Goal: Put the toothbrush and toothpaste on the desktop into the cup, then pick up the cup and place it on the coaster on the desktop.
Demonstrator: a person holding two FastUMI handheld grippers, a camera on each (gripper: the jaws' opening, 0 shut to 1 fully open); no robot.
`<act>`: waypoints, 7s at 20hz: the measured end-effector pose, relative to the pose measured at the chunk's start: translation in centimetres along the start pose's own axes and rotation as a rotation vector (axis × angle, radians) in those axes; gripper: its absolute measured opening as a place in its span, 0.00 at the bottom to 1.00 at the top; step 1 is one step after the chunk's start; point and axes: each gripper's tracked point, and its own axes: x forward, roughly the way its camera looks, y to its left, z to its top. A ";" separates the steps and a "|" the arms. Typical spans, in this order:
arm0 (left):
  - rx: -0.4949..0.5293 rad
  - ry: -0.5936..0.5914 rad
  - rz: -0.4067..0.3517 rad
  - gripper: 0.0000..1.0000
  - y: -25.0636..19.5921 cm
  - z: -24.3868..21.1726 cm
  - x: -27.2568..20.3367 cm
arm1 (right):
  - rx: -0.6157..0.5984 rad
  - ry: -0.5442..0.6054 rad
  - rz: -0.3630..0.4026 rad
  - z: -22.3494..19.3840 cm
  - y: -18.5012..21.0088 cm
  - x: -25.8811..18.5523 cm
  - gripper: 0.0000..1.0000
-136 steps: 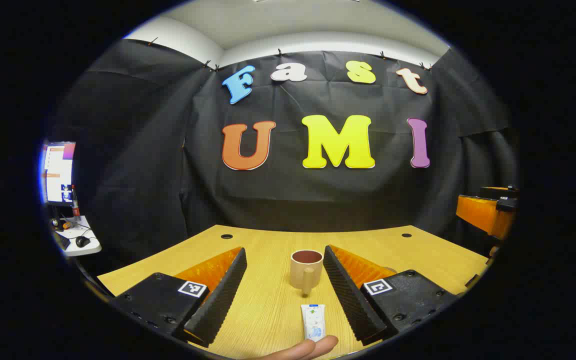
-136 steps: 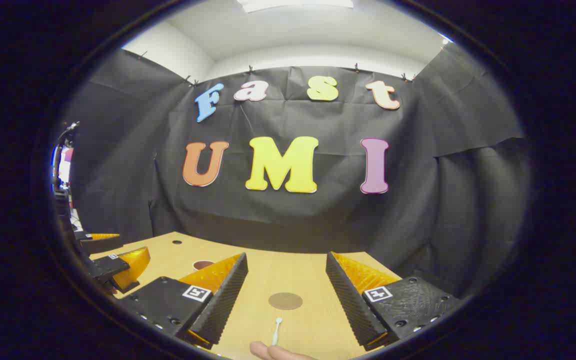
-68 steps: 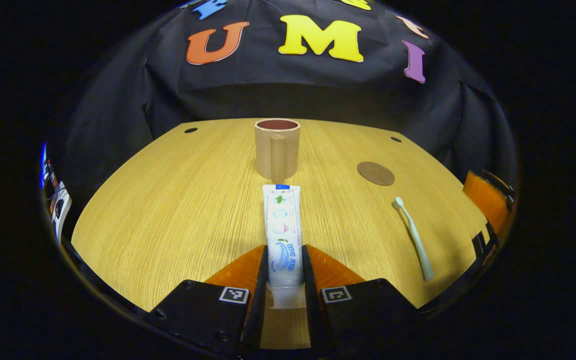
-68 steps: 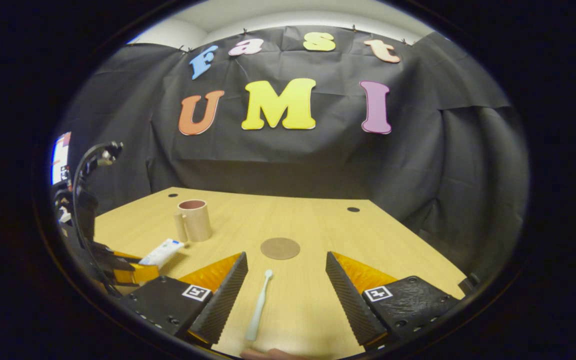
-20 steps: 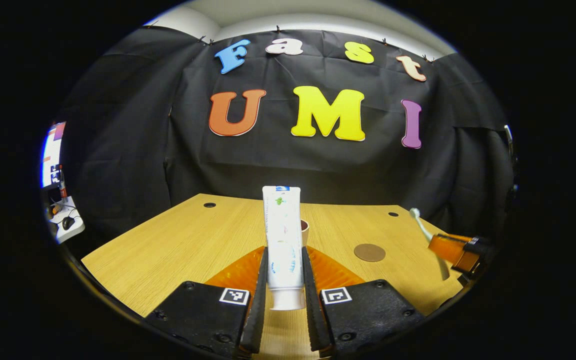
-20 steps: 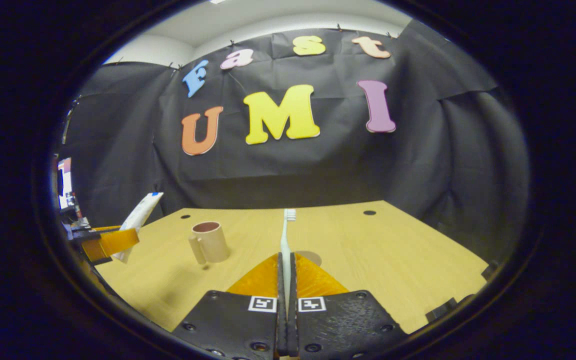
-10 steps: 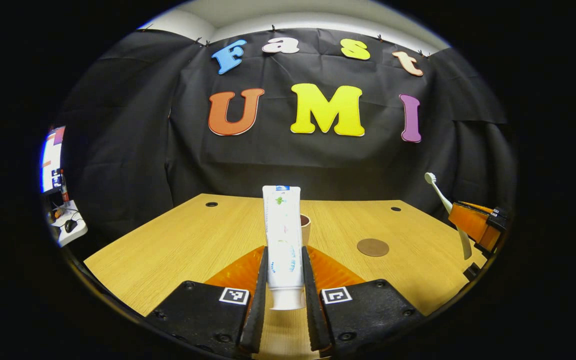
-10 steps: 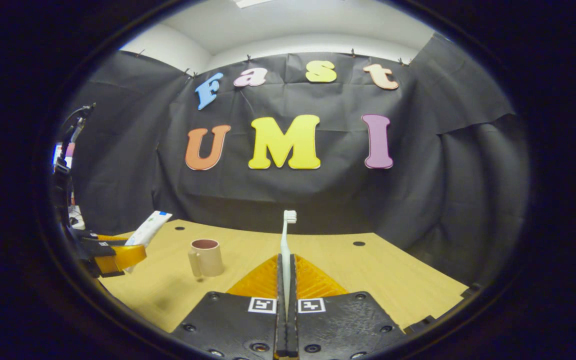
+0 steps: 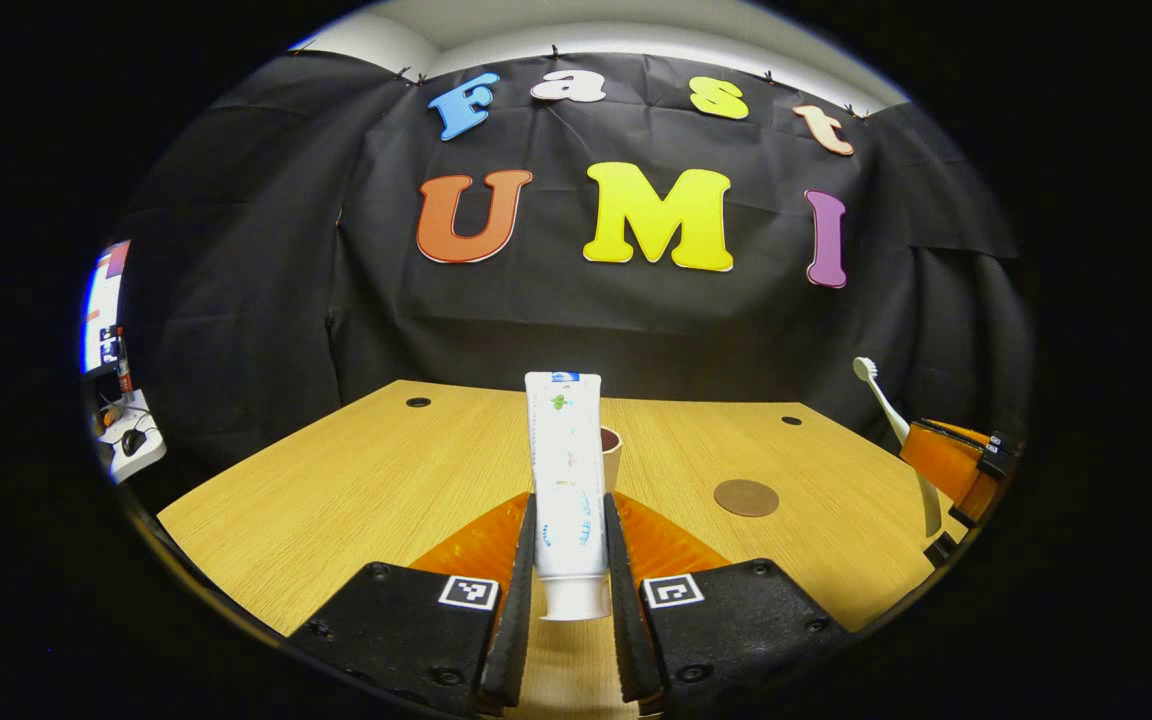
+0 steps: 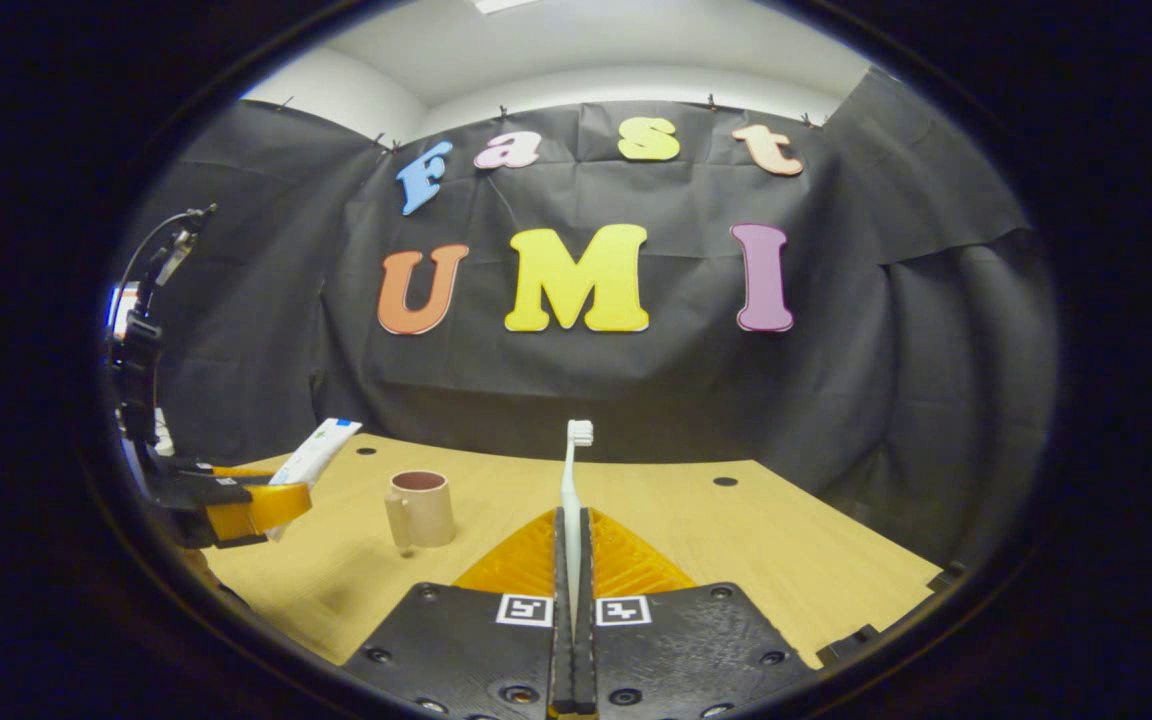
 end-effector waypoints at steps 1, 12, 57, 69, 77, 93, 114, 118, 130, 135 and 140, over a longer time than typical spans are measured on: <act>0.015 -0.014 0.012 0.39 0.3 0.8 0.7 | 0.000 0.005 0.007 -0.1 0.3 0.0 0.01; 0.000 -0.083 -0.006 0.38 -0.2 7.6 13.1 | 0.074 0.024 -0.014 -1.0 -2.4 0.4 0.01; 0.026 -0.086 -0.055 1.00 1.8 4.2 12.3 | 0.080 0.018 0.062 2.9 2.3 6.1 0.01; -0.045 -0.043 0.017 1.00 8.1 -0.7 7.8 | 0.065 -0.067 0.232 5.9 17.3 18.8 0.02; -0.112 -0.015 0.000 0.98 8.5 -2.0 8.0 | 0.094 -0.081 0.190 3.9 21.3 22.9 0.02; -0.125 0.026 -0.023 0.98 8.4 -3.1 7.9 | 0.106 -0.070 0.169 3.2 20.9 23.5 0.04; -0.116 0.059 -0.033 0.98 8.2 -4.2 8.4 | 0.124 -0.098 0.179 3.6 20.7 23.0 0.06; -0.121 0.071 -0.034 0.98 8.1 -4.7 8.6 | 0.129 -0.101 0.181 3.8 20.5 22.7 0.06; -0.124 0.072 -0.045 0.98 7.5 -4.6 8.3 | 0.164 -0.063 0.136 3.6 16.3 23.9 0.40; -0.112 0.072 -0.051 0.98 7.4 -4.7 8.2 | 0.133 -0.001 0.056 3.5 11.1 26.2 0.70; -0.087 0.060 -0.050 0.98 7.2 -4.4 8.0 | 0.053 0.224 -0.014 -0.7 5.6 30.9 0.77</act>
